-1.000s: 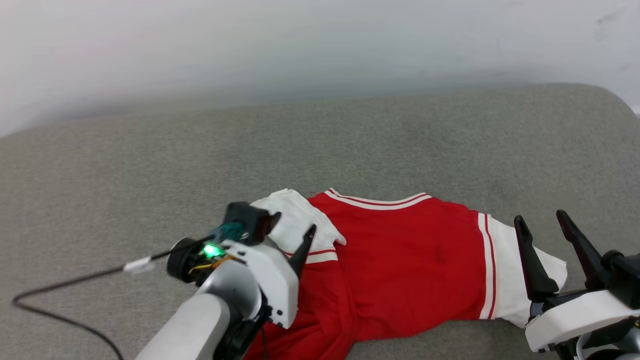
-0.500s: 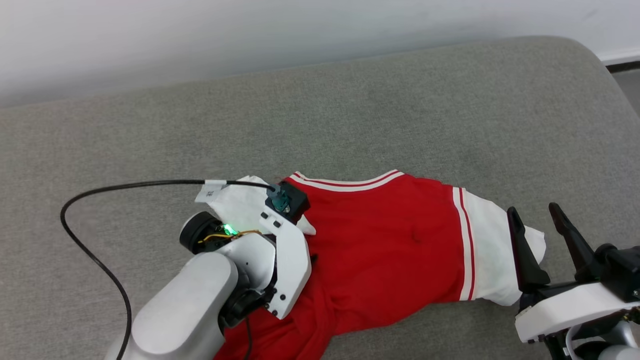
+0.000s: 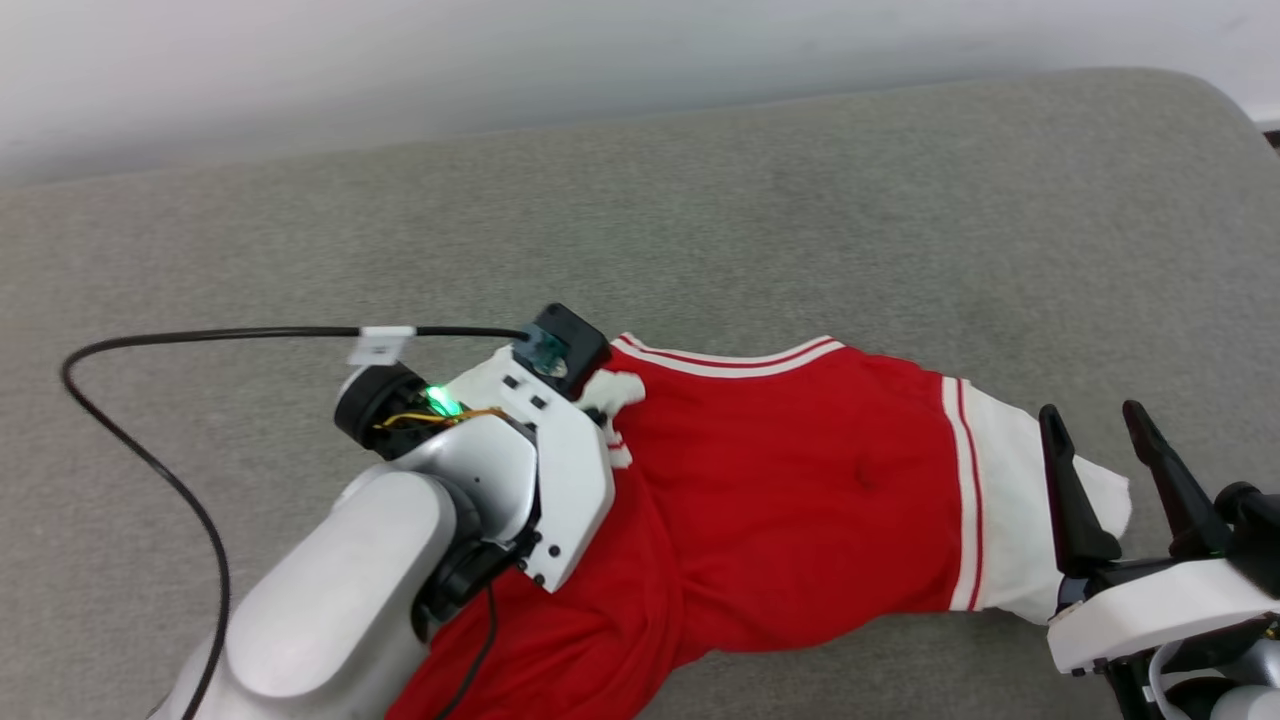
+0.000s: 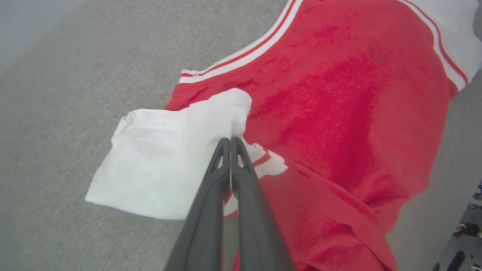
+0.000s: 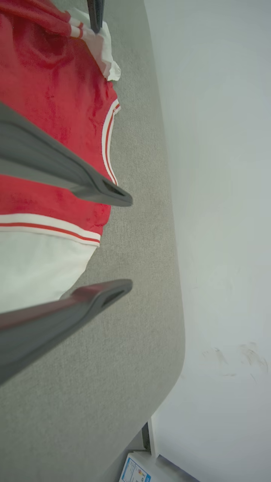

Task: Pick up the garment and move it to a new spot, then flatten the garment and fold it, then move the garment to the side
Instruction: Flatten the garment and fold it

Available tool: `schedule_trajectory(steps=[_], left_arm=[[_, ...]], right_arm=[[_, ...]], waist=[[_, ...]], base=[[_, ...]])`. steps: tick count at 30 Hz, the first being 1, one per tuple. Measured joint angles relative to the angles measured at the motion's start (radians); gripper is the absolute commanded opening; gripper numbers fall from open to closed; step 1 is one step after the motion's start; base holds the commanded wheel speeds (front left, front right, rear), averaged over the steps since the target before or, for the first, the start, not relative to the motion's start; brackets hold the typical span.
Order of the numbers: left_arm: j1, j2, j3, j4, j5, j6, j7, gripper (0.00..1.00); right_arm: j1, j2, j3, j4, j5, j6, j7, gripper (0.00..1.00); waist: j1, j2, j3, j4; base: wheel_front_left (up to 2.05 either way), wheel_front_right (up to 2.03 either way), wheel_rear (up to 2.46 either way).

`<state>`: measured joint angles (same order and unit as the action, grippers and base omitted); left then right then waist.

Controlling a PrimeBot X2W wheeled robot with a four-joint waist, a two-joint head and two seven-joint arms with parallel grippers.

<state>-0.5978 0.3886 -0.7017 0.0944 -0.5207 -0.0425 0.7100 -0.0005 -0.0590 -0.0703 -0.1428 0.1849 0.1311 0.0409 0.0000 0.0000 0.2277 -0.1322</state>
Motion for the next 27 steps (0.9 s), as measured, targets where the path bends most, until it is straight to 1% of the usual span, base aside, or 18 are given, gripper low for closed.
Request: schedule_trajectory(steps=[3,9,15,18,21,22,23,24,27], left_arm=[[0.029,0.014,0.044,-0.05,-0.002,0.044,-0.056,0.0],[0.207,0.041,0.151,-0.123,-0.054,0.163,-0.169,0.0],[0.425,0.028,0.228,-0.12,-0.137,0.248,-0.267,0.0],[0.522,0.006,0.256,-0.1,-0.181,0.275,-0.307,0.0],[0.581,-0.024,0.263,-0.076,-0.219,0.28,-0.332,0.0],[0.589,-0.033,0.262,-0.068,-0.225,0.28,-0.339,0.09],[0.591,-0.042,0.261,-0.061,-0.226,0.276,-0.352,0.84],[0.592,-0.05,0.261,-0.054,-0.229,0.272,-0.363,1.0],[0.587,-0.06,0.267,-0.044,-0.208,0.27,-0.426,1.0]], right_arm=[[0.0,0.0,-0.012,-0.012,-0.001,0.0,0.01,1.0],[0.001,-0.009,-0.04,-0.046,-0.004,0.0,0.039,1.0],[0.002,-0.023,-0.05,-0.067,-0.004,0.0,0.071,1.0],[0.003,-0.026,-0.051,-0.075,-0.004,0.0,0.08,1.0],[0.01,-0.027,-0.051,-0.081,-0.004,0.0,0.088,1.0],[0.013,-0.027,-0.051,-0.083,-0.004,0.0,0.089,1.0],[0.015,-0.027,-0.052,-0.086,-0.004,0.0,0.089,1.0],[0.017,-0.028,-0.054,-0.086,-0.004,0.0,0.089,1.0],[0.026,-0.028,-0.057,-0.09,-0.002,0.0,0.092,1.0]], waist=[[0.0,0.0,-0.006,0.035],[0.0,0.0,-0.009,0.112],[0.0,0.0,-0.011,0.183],[0.0,0.0,-0.019,0.206],[0.0,0.0,-0.03,0.217],[0.0,0.0,-0.034,0.22],[0.0,0.0,-0.037,0.223],[0.0,0.0,-0.041,0.225],[0.0,0.0,-0.055,0.229]], base=[[0.0,0.0,0.0],[0.0,0.0,0.0],[0.0,0.0,0.0],[0.0,0.0,0.0],[0.0,0.0,0.0],[0.0,0.0,0.0],[0.0,0.0,0.0],[0.0,0.0,0.0],[0.0,0.0,0.0]])
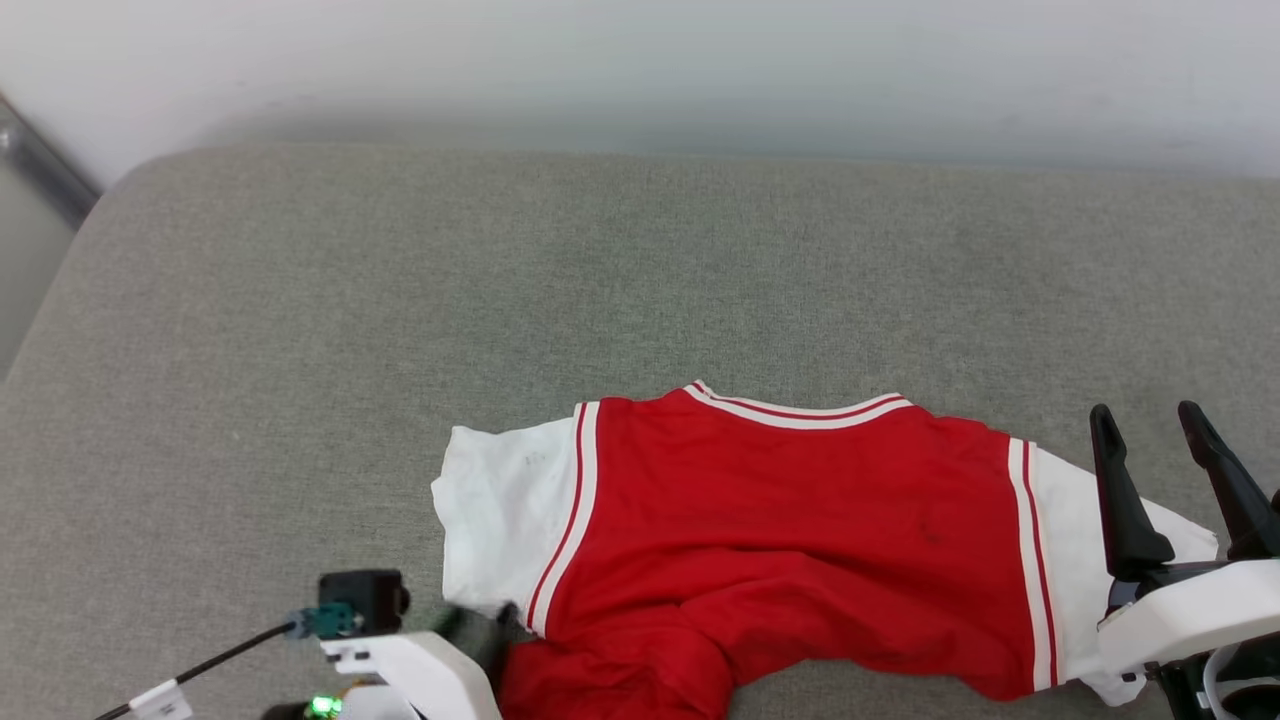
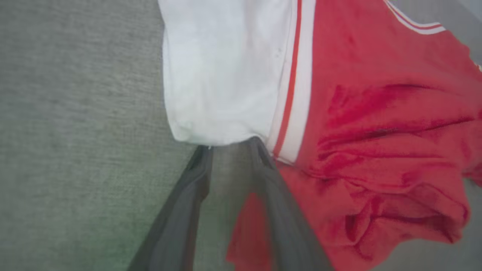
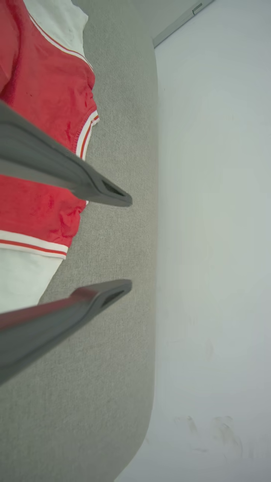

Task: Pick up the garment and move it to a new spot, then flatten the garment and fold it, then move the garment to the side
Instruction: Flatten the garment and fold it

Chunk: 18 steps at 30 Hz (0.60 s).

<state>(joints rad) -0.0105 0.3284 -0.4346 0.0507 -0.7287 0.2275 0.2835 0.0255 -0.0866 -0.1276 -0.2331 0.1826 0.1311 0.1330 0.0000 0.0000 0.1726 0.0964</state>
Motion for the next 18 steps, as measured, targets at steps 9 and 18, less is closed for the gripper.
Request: schedule_trajectory(steps=[9,18], left_arm=[[-0.072,0.029,0.047,-0.046,0.12,-0.005,-0.223,1.0],[-0.108,0.042,0.071,-0.101,0.227,0.01,-0.426,1.0]], right_arm=[[0.027,0.002,0.006,-0.003,0.001,0.0,0.013,1.0],[0.073,0.01,-0.004,0.009,0.025,0.0,0.073,1.0]], waist=[[0.0,0.0,-0.065,-0.018],[0.0,0.0,-0.102,-0.057]], base=[[0.0,0.0,0.0],[0.0,0.0,0.0]])
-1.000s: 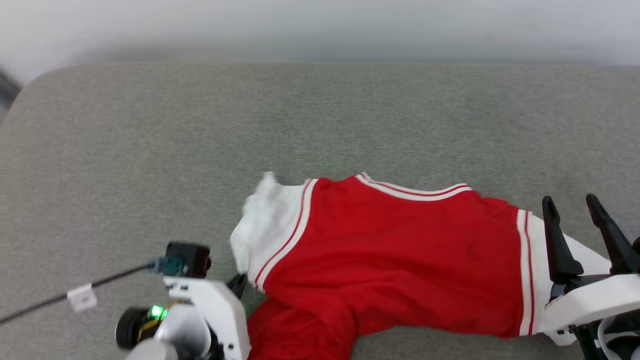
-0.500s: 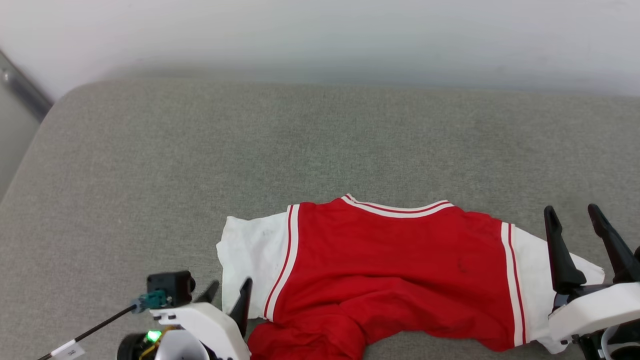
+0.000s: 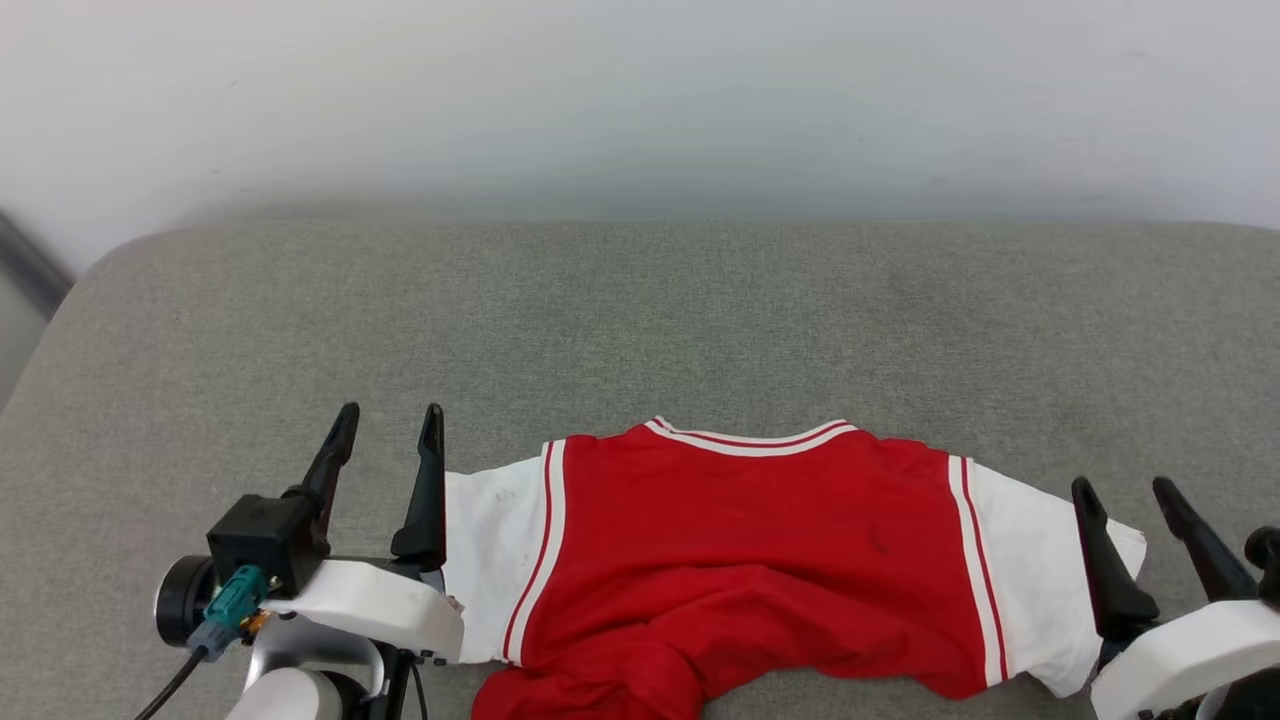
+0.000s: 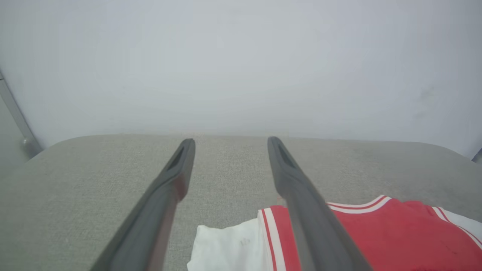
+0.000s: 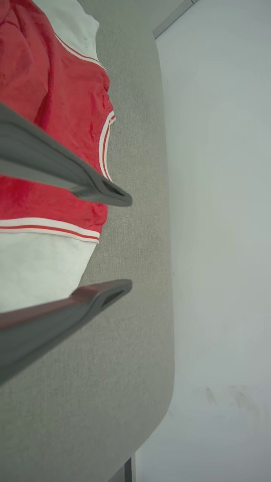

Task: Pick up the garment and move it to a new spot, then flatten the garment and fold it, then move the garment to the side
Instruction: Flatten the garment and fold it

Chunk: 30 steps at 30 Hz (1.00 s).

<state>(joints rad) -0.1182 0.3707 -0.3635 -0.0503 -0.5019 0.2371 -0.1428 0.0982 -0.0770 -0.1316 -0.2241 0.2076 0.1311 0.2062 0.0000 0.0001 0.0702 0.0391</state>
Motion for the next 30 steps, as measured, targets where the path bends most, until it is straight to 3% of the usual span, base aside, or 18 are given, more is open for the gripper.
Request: schedule_trajectory(steps=[5,10,17,28,29,30], left_arm=[[-0.007,0.006,0.003,-0.021,0.024,0.013,-0.028,1.0],[-0.015,0.007,0.007,-0.038,0.025,0.018,-0.033,1.0],[-0.037,-0.001,0.005,-0.049,0.026,0.021,-0.042,1.0],[-0.088,-0.027,-0.016,0.007,0.009,-0.009,-0.051,1.0],[-0.091,-0.029,-0.018,0.014,0.006,-0.01,-0.051,1.0],[-0.092,-0.029,-0.019,0.018,0.005,-0.015,-0.051,1.0]], right_arm=[[0.019,-0.003,-0.072,0.062,0.071,0.0,0.132,1.0],[-0.015,-0.081,-0.179,0.179,0.15,0.0,0.301,1.0],[-0.139,-0.178,-0.2,0.303,0.242,0.0,0.551,1.0],[-0.287,-0.226,-0.187,0.433,0.27,0.0,0.683,1.0],[-0.291,-0.226,-0.187,0.442,0.272,0.0,0.692,0.52],[-0.294,-0.229,-0.183,0.444,0.274,0.0,0.692,0.37]], waist=[[0.0,0.0,0.007,-0.004],[0.0,0.0,0.033,0.005],[0.0,0.0,0.09,0.035],[0.0001,0.0,0.194,0.092],[0.0001,0.0,0.199,0.095],[0.0001,0.0,0.203,0.097]], base=[[0.0,0.0,0.0],[0.0,0.0,0.0],[0.0,0.0,0.0],[0.0,0.0,0.0],[0.0,0.0,0.0],[0.0,0.0,0.0]])
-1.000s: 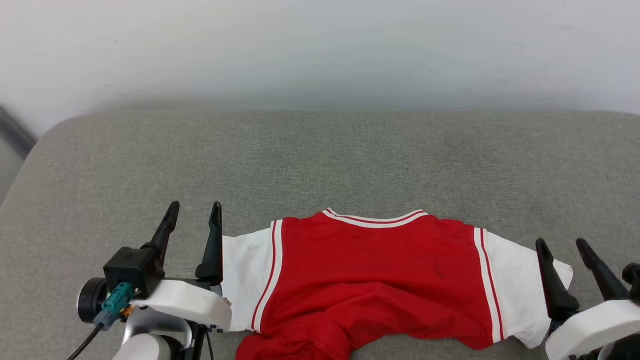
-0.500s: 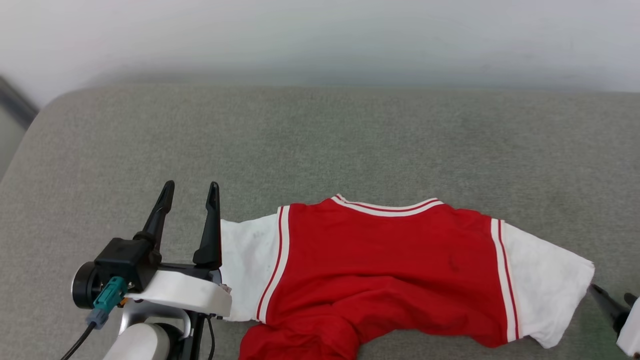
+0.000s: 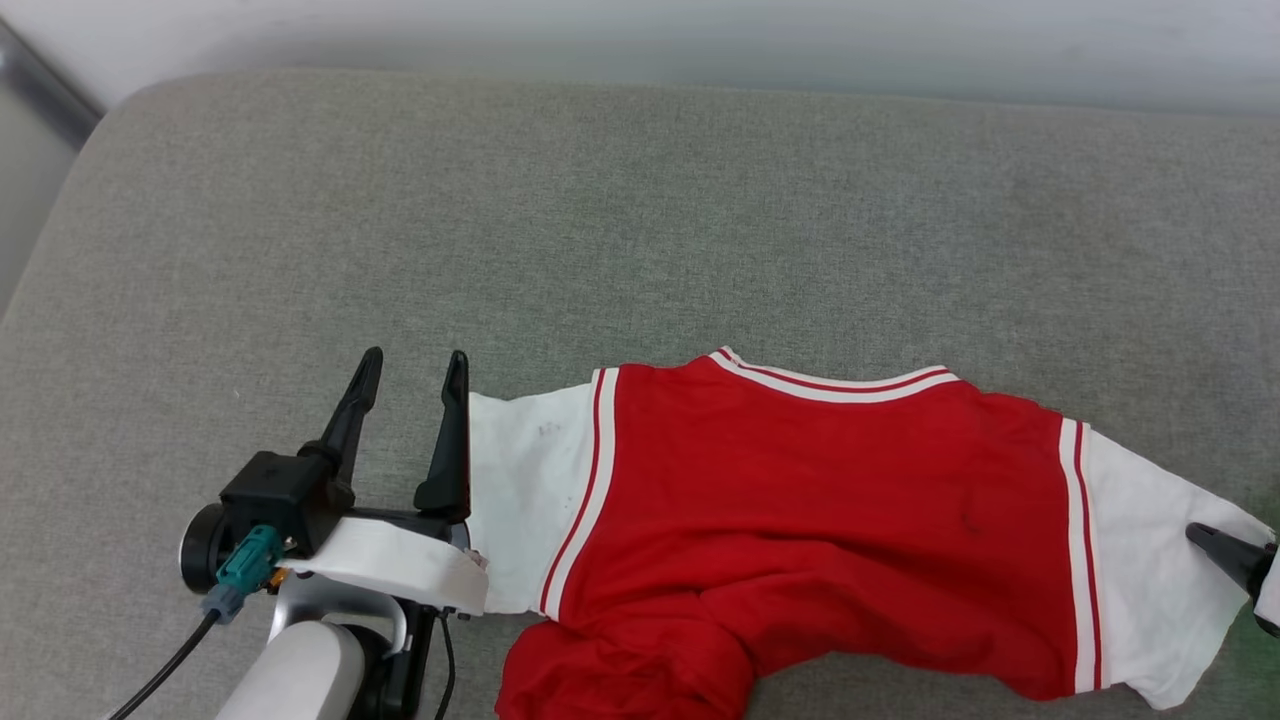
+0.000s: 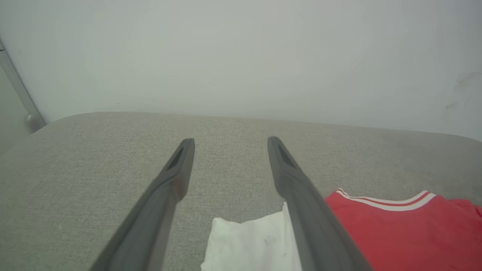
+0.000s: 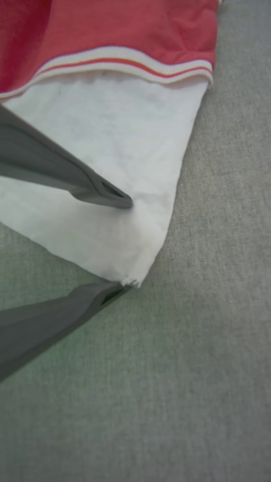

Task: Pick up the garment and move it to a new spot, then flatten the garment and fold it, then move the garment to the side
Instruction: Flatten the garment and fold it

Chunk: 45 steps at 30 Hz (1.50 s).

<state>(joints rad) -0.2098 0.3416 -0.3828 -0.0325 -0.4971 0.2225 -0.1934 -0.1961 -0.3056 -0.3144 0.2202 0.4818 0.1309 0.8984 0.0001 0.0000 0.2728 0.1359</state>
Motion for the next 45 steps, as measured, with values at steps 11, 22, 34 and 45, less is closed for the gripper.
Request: schedule_trajectory(steps=[11,22,34,45], left_arm=[[-0.02,0.059,0.012,0.061,-0.108,-0.069,0.151,1.0],[-0.112,0.211,0.009,0.206,-0.331,-0.21,0.594,1.0],[-0.199,0.244,-0.037,0.338,-0.426,-0.237,0.869,0.51],[-0.252,0.189,-0.065,0.453,-0.388,-0.242,0.802,0.0]], right_arm=[[0.004,0.019,0.045,-0.004,0.014,0.0,-0.031,0.0],[0.004,0.042,0.113,-0.087,-0.032,0.0,-0.018,0.0],[-0.011,0.069,0.156,-0.116,-0.043,0.0,-0.046,0.0],[-0.054,0.023,0.186,-0.128,-0.051,0.0,-0.126,0.0]], waist=[[0.0,0.0,-0.038,-0.034],[0.0,0.0,-0.054,-0.127],[-0.0001,0.0,0.015,-0.196],[-0.0001,0.0,-0.018,-0.199]], base=[[0.0,0.0,0.0],[0.0,0.0,0.0],[0.0,0.0,0.0],[0.0,0.0,0.0]])
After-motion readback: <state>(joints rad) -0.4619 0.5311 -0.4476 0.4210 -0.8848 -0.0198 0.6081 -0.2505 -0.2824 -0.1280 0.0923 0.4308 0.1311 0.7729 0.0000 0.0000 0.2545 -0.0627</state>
